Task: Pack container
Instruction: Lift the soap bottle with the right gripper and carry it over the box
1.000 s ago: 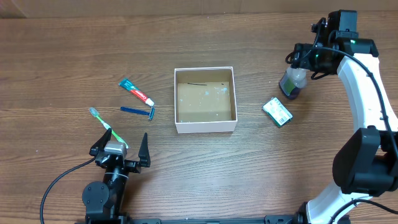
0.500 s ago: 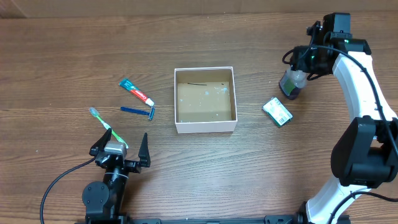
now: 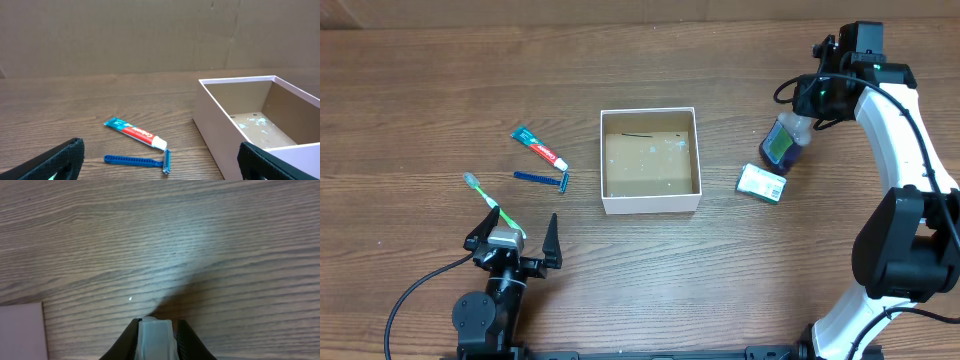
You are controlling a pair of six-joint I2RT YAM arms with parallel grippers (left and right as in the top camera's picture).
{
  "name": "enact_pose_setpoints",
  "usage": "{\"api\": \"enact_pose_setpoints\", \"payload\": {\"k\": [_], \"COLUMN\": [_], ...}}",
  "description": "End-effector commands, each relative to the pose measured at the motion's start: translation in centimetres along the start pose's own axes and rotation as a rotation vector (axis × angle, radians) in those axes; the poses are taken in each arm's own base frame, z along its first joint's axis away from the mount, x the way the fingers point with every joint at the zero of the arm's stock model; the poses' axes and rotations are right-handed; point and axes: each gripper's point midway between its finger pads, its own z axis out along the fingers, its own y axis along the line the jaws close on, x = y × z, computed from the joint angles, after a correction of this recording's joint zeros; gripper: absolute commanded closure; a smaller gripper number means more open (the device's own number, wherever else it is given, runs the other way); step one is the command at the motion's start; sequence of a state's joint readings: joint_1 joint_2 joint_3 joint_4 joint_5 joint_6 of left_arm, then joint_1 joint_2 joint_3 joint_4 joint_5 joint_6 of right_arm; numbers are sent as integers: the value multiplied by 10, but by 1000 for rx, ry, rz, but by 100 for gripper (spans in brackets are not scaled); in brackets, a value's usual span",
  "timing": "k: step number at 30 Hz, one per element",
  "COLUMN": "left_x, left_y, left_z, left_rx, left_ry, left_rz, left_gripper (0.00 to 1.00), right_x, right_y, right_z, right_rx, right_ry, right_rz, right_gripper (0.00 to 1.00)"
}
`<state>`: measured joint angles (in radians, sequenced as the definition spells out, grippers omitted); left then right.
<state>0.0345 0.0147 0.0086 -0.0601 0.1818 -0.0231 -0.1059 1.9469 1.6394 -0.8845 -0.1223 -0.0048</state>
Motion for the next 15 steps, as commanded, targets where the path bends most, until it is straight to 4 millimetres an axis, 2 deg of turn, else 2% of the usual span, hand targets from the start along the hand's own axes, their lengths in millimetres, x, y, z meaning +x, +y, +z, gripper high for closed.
{"api": "enact_pose_setpoints", "payload": {"k": [1,4,8,15], "left_x": [0,0,0,0], "left_y": [3,3,3,3], "left_z": [0,0,0,0], "left_rx": [-13,-13,-13,-14], "left_ry": [-5,-5,-5,-5], "left_rz": [-2,-2,-2,-2], "left_gripper": [0,0,0,0], "right_x": [-5,-8,-20,-50], "right_y": [1,1,4,20], "right_z": [-4,-8,-22,-78], "right_rx": [-2,-2,-4,-36], "right_ry": [-20,-25,-48,-127], "right_rz": [-4,-4,-8,-23], "right_gripper": [91,92,92,95]}}
